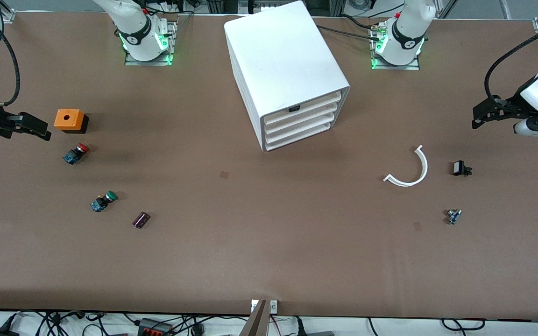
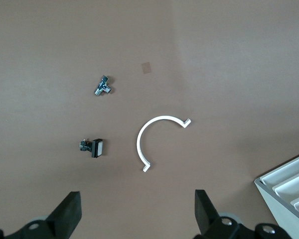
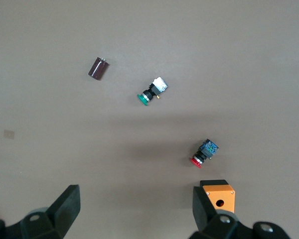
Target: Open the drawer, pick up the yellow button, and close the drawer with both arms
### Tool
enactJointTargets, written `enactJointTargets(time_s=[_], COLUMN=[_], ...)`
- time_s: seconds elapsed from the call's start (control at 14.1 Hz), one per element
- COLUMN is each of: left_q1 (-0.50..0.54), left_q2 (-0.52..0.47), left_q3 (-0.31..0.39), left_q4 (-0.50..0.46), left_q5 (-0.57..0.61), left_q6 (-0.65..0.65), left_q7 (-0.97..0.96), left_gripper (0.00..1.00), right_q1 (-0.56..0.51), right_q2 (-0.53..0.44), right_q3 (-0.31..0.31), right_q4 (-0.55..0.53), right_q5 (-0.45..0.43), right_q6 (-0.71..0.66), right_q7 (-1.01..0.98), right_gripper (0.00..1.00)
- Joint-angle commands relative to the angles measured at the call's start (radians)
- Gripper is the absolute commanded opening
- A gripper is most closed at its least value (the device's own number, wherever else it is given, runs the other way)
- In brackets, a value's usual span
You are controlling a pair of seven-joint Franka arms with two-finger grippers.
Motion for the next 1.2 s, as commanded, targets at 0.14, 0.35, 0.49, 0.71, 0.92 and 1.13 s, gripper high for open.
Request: enactJointTargets(time_s=[0.14,0.35,0.49,0.71,0.92,1.13], left_q1=[-0.007,-0.007,-0.007,-0.015,-0.033,-0.018], left_q2=[-0.007,-0.007,-0.007,-0.004,0.037,0.105], left_q3=[0.011,0.011,0.011,0.008,0.000,0.005], left_q4=[0.014,0.014,0.014,0.017,0.054,0.086], left_q5=[-0.017,-0.017,-0.017,-0.025,-0.086,-0.257], left_q6=[-0.021,-0.021,-0.021,-0.092,-0.234,-0.378], left_q7=[0.026,0.024,0.017,0.013,0.021,0.026], left_gripper=[1.00,1.00,1.00,1.00,1.00,1.00], right_q1=[0.002,0.005,0.005,0.013,0.051,0.112], right_q2=[-0.020,-0.019,-0.017,-0.016,0.006,0.017], right_q3=[0.001,0.001,0.002,0.002,0.002,0.002], right_q4=[-0.021,-0.019,-0.019,-0.019,-0.019,-0.013], right_q5=[-0.012,-0.012,-0.012,-0.011,-0.006,0.004], right_q6=[0.002,0.001,0.001,-0.001,0.005,0.018], right_q7=[-0.012,-0.013,-0.012,-0.010,0.002,0.008], right_gripper=[1.00,1.00,1.00,1.00,1.00,1.00])
